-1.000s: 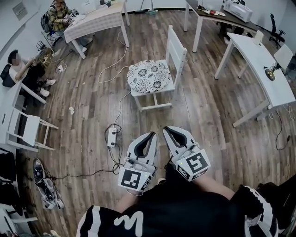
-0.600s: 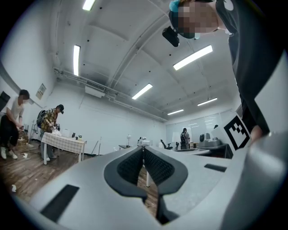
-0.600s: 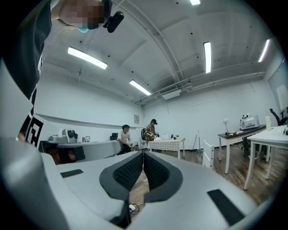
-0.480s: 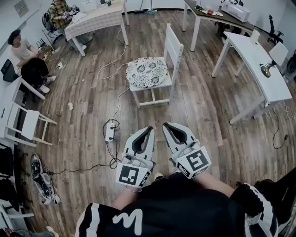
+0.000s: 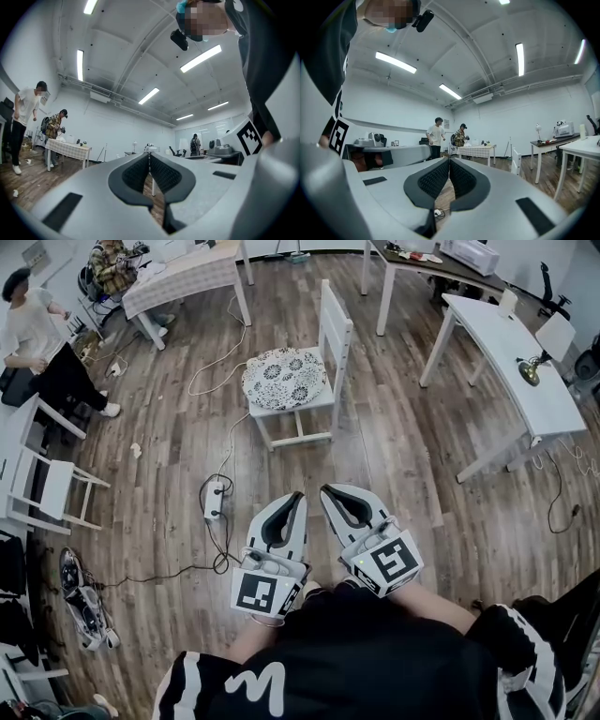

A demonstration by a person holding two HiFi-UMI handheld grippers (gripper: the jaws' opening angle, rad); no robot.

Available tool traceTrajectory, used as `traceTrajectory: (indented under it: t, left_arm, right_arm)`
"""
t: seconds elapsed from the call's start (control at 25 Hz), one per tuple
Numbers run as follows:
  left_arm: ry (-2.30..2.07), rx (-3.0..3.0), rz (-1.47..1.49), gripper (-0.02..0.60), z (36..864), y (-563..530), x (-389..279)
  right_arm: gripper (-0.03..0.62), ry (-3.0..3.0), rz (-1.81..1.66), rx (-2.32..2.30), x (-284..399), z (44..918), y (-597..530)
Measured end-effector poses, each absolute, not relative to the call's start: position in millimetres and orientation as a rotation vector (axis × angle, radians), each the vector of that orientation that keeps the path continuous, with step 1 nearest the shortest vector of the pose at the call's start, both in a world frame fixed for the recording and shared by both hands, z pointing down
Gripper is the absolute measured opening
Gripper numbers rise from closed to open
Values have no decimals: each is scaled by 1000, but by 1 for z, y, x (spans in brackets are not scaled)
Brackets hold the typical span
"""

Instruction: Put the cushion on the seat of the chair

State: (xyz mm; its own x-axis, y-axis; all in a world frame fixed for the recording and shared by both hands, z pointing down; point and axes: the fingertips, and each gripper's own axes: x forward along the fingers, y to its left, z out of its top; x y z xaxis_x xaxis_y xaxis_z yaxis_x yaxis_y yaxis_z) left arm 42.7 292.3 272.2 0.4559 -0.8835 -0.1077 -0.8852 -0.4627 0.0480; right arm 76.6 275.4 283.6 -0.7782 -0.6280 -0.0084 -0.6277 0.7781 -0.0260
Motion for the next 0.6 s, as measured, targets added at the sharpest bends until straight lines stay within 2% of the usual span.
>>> traceTrajectory:
  t: [0.6]
  left_arm:
    - [1596, -2668, 170, 14, 269, 293, 68]
  right_arm:
    - [20, 2966, -20, -1017, 95, 285, 278]
